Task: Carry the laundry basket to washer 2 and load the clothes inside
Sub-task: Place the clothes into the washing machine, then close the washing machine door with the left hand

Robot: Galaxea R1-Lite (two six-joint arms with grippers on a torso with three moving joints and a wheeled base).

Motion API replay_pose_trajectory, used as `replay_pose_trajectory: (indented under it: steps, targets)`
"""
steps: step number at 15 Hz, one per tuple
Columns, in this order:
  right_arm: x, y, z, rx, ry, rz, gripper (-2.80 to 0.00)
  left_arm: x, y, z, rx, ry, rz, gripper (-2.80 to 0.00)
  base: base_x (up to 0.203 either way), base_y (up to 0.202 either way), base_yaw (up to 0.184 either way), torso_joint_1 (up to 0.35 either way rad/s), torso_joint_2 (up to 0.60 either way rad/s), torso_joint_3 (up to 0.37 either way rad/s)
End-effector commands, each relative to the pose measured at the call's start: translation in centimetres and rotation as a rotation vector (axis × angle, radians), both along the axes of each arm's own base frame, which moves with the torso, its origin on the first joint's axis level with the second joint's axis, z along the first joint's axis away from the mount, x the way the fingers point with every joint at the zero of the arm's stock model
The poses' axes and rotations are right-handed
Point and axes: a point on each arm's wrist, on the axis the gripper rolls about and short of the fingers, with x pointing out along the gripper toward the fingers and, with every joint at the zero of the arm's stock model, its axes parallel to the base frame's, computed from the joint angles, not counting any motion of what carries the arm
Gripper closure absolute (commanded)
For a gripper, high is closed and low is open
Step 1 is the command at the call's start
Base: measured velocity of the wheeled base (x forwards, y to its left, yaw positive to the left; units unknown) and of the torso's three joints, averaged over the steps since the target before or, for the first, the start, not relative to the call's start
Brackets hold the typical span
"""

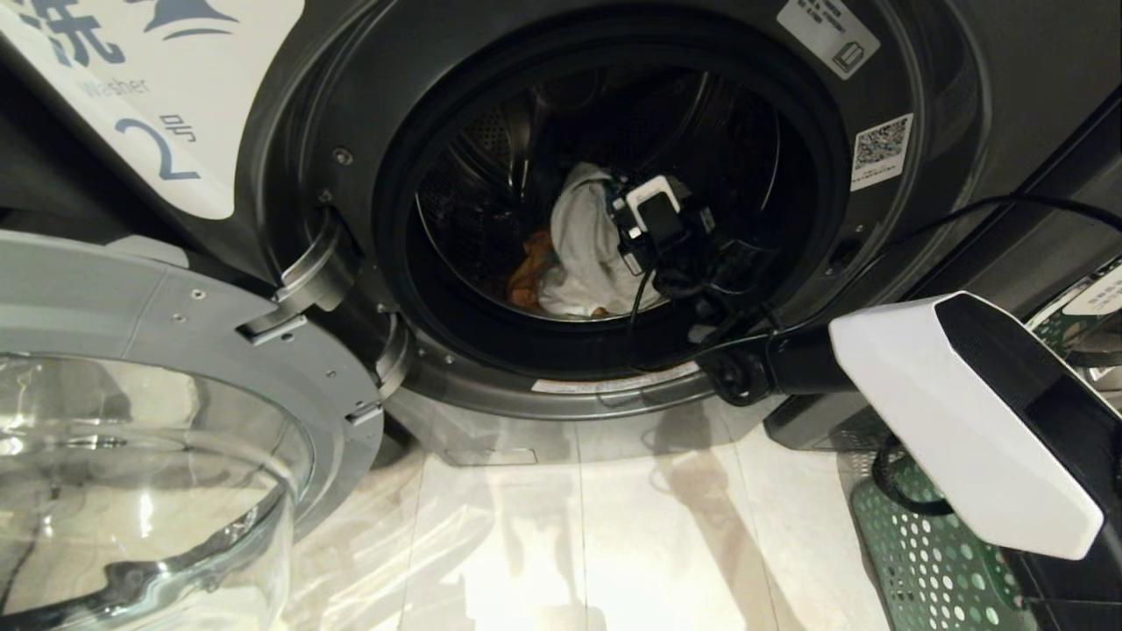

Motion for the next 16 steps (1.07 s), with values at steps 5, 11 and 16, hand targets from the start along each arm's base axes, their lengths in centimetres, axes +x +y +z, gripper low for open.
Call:
replay_pose_trajectory:
  steps: [5, 11, 16]
  targets:
    - [-5.7, -1.4, -1.6, -0.035, 0.243, 0.038, -2.8, 0.0, 0.0, 0.0, -0.001, 0.0, 0.0, 0.0, 0.0, 0.0, 0.0, 0.0, 0.0, 0.0]
    - [-15.6, -5.7, 3.3, 0.012, 0.349, 0.032, -2.8, 0.0, 0.0, 0.0, 0.001, 0.001, 0.0, 0.0, 0.0, 0.0, 0.0, 0.0, 0.0, 0.0]
    - [-29.5, -14.2, 2.6, 0.032, 0.55, 0.009, 0.0, 0.0, 0.0, 0.0, 0.001, 0.0, 0.0, 0.0, 0.0, 0.0, 0.0, 0.0, 0.0, 0.0]
